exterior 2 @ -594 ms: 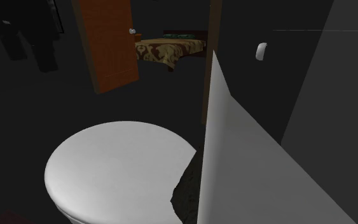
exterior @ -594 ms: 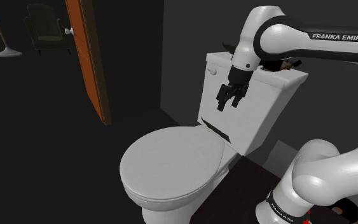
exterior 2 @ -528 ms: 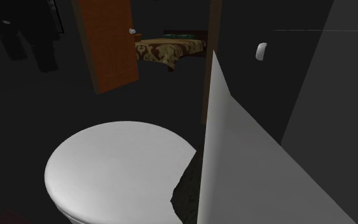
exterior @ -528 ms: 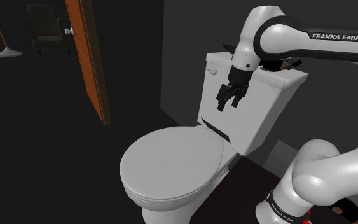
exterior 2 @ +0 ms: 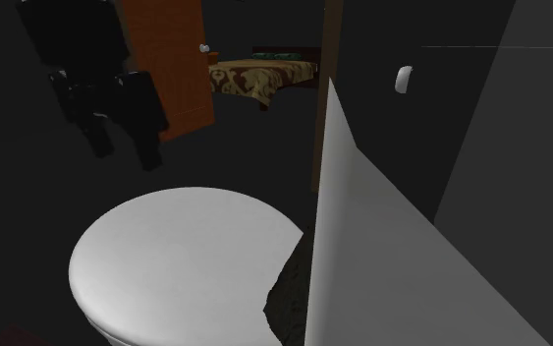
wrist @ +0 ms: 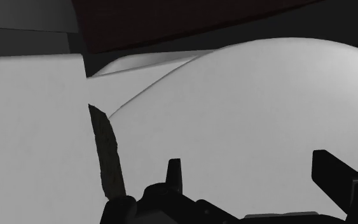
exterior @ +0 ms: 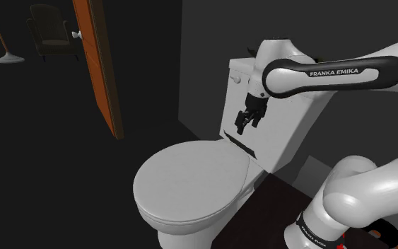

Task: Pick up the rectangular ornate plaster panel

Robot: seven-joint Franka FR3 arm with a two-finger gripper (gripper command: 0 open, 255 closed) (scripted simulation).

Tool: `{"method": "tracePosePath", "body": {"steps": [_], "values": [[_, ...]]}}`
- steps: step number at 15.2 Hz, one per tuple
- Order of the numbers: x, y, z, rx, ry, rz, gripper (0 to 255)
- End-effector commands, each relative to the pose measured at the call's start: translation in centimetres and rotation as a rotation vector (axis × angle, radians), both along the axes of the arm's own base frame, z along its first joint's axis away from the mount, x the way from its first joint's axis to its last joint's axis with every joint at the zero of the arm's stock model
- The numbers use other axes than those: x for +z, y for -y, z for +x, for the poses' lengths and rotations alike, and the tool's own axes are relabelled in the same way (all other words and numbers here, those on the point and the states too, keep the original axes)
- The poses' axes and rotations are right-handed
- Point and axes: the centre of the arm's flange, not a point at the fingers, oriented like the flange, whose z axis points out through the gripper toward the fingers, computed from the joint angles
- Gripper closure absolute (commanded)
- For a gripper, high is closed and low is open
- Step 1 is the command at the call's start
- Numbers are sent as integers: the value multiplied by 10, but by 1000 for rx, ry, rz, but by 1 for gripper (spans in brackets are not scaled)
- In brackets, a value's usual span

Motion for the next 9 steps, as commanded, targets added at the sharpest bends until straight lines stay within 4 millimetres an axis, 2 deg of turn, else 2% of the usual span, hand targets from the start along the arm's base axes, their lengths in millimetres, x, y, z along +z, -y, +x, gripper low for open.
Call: {"method": "tracePosePath", "body": {"steps": [1, 9], "values": [[-18, 8, 10, 8, 4, -38, 0], [-96, 50, 46, 30, 12, -188, 0]]}}
